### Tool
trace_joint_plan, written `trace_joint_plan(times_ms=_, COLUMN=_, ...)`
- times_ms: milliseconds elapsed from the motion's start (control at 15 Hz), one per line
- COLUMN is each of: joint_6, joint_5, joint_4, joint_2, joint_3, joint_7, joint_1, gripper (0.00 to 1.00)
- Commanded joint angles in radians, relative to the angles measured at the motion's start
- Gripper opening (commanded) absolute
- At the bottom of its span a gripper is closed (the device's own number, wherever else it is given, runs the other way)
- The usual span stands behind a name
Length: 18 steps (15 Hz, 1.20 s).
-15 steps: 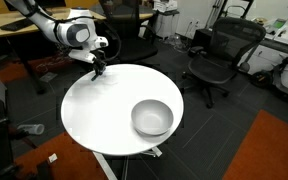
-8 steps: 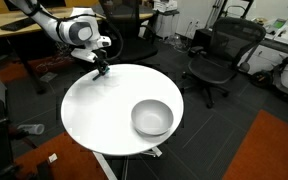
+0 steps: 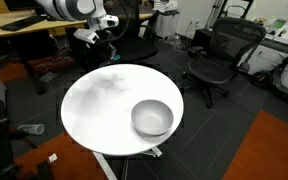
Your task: Place the green marker inside the grey bowl on the table
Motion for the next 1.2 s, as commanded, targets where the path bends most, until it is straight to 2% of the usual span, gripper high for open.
trace_joint_plan(times_ms=0, joint_6=-0.061, joint_5=-0.052, joint_4=-0.104, joint_2=-0.166, joint_3=-0.033, joint_7=0.075, joint_1=-0.023, gripper=0.05)
trace_joint_plan(times_ms=533, joint_6=-0.077, joint_5=-0.179, joint_4=-0.204, joint_2=-0.335, joint_3=-0.115, joint_7=0.317, joint_1=-0.111, gripper=0.05)
trace_joint_plan(times_ms=933, joint_6=-0.053, joint_5=-0.194, joint_4=-0.257, joint_2=-0.377, joint_3=-0.134, joint_7=0.422, joint_1=-0.197, gripper=0.05)
trace_joint_plan(times_ms=1133, joint_6=-0.05, joint_5=-0.193, joint_4=-0.291, joint_2=-0.397, joint_3=-0.127, joint_7=0.46, joint_1=-0.216, gripper=0.05)
